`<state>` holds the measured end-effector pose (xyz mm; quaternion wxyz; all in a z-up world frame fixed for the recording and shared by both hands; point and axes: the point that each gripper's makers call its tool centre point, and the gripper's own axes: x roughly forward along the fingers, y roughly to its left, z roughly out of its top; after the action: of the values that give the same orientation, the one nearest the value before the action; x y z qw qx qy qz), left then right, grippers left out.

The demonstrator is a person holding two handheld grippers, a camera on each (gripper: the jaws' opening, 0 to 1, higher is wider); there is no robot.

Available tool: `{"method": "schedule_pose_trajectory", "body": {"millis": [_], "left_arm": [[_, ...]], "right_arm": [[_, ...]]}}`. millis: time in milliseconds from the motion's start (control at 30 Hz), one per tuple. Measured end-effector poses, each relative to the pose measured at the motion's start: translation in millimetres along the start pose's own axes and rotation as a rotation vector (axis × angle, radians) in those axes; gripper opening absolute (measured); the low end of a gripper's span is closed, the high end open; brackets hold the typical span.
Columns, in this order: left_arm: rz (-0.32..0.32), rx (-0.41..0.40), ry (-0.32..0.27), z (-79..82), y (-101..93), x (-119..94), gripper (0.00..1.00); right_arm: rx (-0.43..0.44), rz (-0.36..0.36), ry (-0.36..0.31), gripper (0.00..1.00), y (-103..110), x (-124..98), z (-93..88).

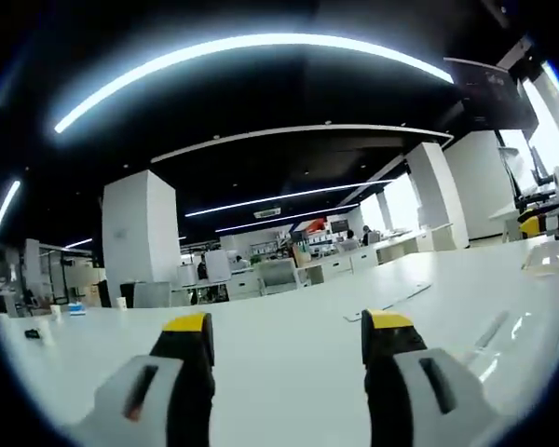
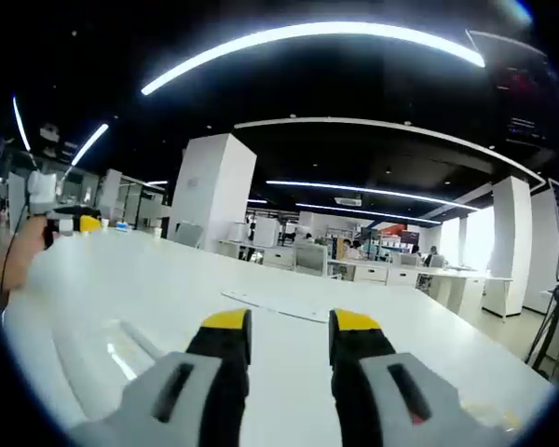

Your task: Snap each plastic latch of the storage box into its locked position after aligning the lid with the box until every specified latch is closed and the lid sits flush.

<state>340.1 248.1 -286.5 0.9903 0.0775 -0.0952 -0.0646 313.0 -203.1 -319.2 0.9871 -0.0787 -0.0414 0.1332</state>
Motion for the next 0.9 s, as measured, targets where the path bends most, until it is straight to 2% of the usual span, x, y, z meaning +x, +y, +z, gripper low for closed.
{"method": "schedule_pose_trajectory", "body": {"millis": [567,767,900], "left_arm": [[-0.002,0.020,-0.041,11.6,-1.1,-3.9,0.67],[-0.025,-0.004,-0.114,25.2,-9.4,-11.5,0.70],[-0.014,-0.023,-0.101,23.4,-5.6,-12.6,0.69]], "right_arm": [[0.002,-0.036,-0.018,0.32,-8.7,-3.3,3.7],[-0.005,-0.040,-0.016,0.32,-8.8,-3.7,3.5],[0.012,-0.043,-0.046,0.33,-11.2,-6.3,8.8]]}}
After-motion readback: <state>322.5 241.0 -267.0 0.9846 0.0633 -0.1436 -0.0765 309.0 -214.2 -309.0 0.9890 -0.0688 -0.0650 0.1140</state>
